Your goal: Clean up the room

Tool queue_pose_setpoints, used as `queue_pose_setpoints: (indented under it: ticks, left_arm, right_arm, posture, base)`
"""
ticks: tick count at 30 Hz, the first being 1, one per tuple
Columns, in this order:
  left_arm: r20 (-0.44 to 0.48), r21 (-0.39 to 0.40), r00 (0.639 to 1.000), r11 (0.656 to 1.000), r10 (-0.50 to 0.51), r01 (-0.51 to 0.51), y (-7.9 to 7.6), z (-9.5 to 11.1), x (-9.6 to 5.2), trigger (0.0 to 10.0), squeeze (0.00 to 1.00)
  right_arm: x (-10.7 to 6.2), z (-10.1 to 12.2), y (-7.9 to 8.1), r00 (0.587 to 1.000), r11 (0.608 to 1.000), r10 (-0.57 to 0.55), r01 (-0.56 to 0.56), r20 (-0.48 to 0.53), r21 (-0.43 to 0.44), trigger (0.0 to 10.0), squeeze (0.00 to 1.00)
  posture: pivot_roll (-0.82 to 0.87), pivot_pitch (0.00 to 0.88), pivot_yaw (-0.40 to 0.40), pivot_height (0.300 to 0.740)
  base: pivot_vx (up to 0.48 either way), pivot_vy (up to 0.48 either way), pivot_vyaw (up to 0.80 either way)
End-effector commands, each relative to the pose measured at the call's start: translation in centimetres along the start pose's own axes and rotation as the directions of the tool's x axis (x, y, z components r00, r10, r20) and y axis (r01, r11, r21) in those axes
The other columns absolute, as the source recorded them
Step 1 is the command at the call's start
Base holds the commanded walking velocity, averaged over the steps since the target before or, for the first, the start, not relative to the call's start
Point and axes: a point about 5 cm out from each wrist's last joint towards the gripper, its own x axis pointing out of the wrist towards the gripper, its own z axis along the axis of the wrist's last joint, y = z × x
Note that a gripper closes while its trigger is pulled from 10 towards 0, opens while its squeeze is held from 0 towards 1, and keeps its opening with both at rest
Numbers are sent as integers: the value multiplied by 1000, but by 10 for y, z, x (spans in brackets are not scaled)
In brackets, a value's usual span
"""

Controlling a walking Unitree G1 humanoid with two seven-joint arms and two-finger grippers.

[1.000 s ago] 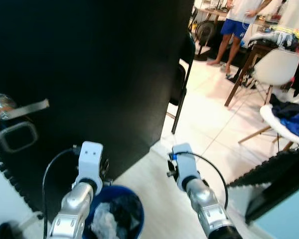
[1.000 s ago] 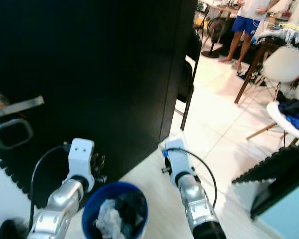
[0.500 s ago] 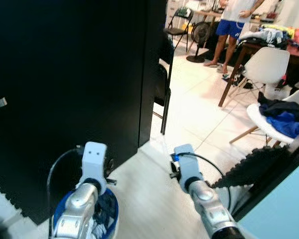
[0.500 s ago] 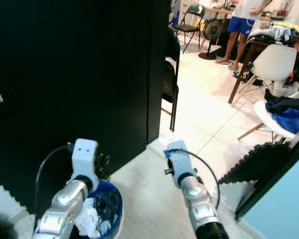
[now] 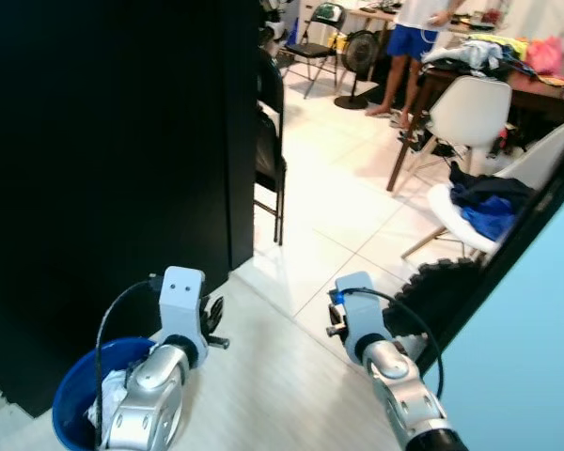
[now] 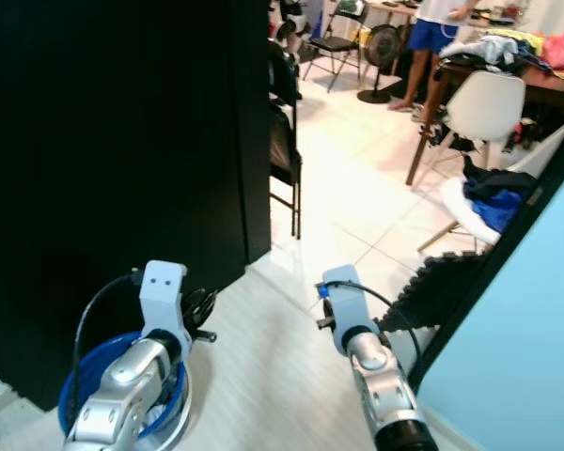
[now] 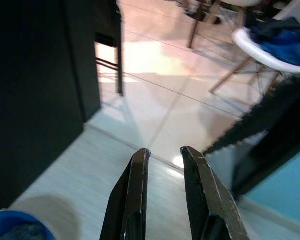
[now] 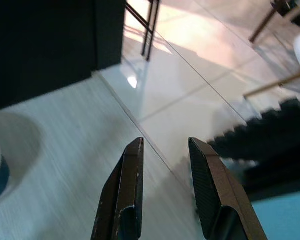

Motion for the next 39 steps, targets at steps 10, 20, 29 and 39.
queue_pose_setpoints:
  ticks: [10, 20, 29, 39]
  left_arm:
    - [1, 59, 1000, 998, 24, -24, 9, -2, -2, 10000, 0]
    - [-12, 96, 1000, 995, 16, -15, 10, -4, -3, 10000, 0]
    - [-16, 112, 999, 993, 36, -34, 15, -5, -4, 10000, 0]
    - [-4, 99, 998, 993, 66, -66, 21, -5, -2, 10000, 0]
  right_arm:
    - [0, 2, 6, 1000, 1000, 3, -3, 4, 12, 10000, 0]
    - [-1, 0, -9, 996, 994, -92, 92, -7, 61, 10000, 0]
    - [-2, 1, -15, 990, 986, -141, 141, 0, 84, 10000, 0]
    - [-7, -1, -28, 974, 971, -228, 227, 8, 79, 10000, 0]
  posture:
    - [89, 42, -76, 740]
    - [85, 42, -69, 740]
    - [85, 41, -64, 740]
    - [73, 33, -52, 740]
  base:
    - [0, 48, 0]
    - [0, 0, -656]
    - [0, 0, -800]
    - [0, 0, -800]
